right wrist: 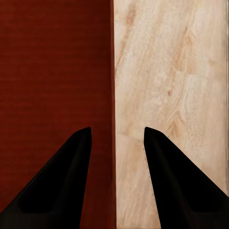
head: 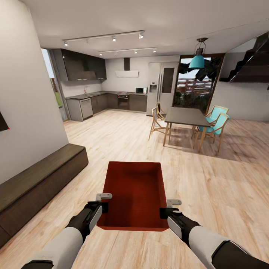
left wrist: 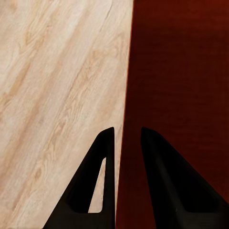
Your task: Move the two storage containers from the living room to the garage. In the garage, place one container on the floor and stack the other container on top of it (either order is fine).
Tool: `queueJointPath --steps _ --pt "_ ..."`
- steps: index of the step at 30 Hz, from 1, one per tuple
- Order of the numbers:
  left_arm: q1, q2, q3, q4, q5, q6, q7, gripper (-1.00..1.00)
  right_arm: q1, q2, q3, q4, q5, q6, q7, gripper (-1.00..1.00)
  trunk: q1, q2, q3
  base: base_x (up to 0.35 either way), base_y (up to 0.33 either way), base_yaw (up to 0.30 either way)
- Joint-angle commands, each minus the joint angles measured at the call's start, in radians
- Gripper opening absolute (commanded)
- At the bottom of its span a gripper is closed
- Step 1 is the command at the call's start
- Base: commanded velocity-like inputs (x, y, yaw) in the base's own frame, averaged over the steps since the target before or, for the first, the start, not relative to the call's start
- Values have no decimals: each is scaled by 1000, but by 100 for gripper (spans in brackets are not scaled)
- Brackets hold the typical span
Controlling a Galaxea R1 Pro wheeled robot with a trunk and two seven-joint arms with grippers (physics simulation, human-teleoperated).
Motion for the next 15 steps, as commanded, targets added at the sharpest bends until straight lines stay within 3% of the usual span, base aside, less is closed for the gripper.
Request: queueJointPath --steps 1,15 --pt "-1 4 13 -1 -14 9 9 -100 0 -1 35 -7 2 6 -3 -100 1 -2 -2 0 0 -286" --pt "-1 4 13 -1 -15 9 9 -100 0 -1 35 -7 2 6 -3 -100 1 -2 -2 0 0 -286"
